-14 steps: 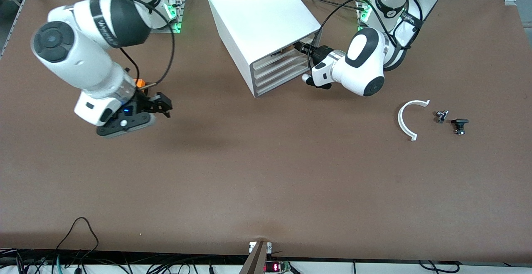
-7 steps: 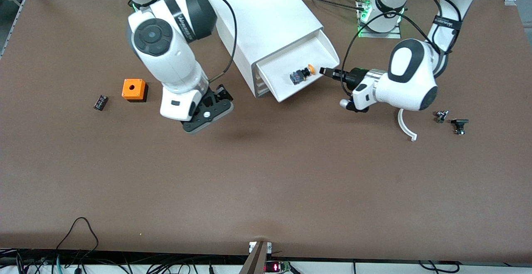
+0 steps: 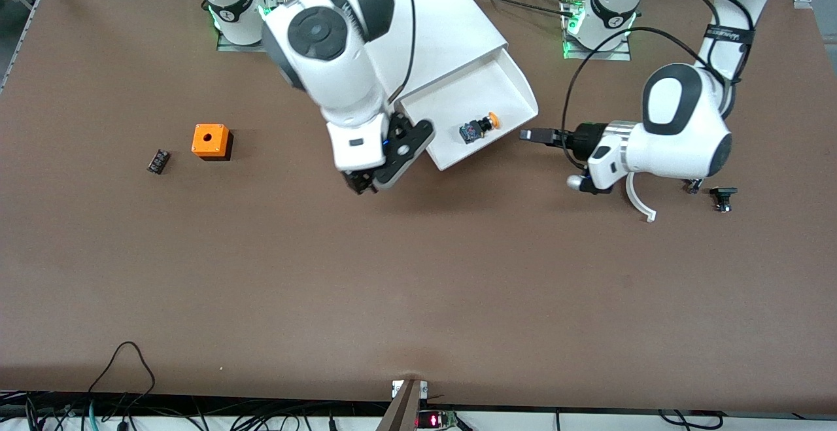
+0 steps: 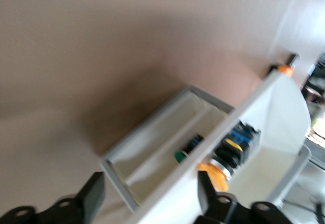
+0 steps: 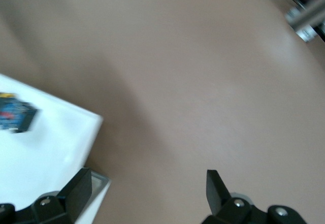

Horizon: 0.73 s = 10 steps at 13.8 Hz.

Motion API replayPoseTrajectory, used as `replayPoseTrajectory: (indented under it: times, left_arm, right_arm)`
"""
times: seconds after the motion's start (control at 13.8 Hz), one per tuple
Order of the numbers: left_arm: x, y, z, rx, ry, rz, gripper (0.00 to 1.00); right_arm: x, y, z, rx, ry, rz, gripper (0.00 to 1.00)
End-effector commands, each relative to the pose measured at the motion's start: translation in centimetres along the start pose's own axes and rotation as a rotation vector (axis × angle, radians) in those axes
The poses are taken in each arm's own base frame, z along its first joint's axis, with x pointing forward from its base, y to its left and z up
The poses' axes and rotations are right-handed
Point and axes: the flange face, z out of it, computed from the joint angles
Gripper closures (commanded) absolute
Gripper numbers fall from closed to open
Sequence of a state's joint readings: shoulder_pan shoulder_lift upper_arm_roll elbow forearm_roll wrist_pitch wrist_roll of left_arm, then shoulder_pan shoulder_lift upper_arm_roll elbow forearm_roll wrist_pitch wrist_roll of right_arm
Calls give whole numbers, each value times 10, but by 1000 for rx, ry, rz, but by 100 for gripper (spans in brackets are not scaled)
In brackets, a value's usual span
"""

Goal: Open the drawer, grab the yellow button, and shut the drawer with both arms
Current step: 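Release the drawer with the left gripper while the right gripper reaches inside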

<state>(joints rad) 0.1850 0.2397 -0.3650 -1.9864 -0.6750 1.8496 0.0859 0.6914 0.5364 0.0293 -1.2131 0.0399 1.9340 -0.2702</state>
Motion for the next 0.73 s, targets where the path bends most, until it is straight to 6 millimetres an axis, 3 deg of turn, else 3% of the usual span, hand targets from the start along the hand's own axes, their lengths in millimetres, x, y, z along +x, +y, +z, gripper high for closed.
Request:
replayPoseTrajectory:
  times: [0.0,0.07,0.29,0.44,0.65]
  left_arm:
    - [-13,4,-103,191,197,57,0]
    - [-19,17,-148,231,294,86,0]
    - [-60,21,-217,465,381,106,0]
    - [-82,34,-236,602,319,86,0]
    - [-89,36,-238,671,339,-27,0]
  right_arm:
    - [25,-58,12,-43,-1,-231,0]
    - [33,-69,15,-59,6,-289,0]
    - [46,-115,47,-41,-9,-449,0]
    - [46,-134,54,-34,-25,-518,0]
    - [42,-134,65,-5,-64,-739,0]
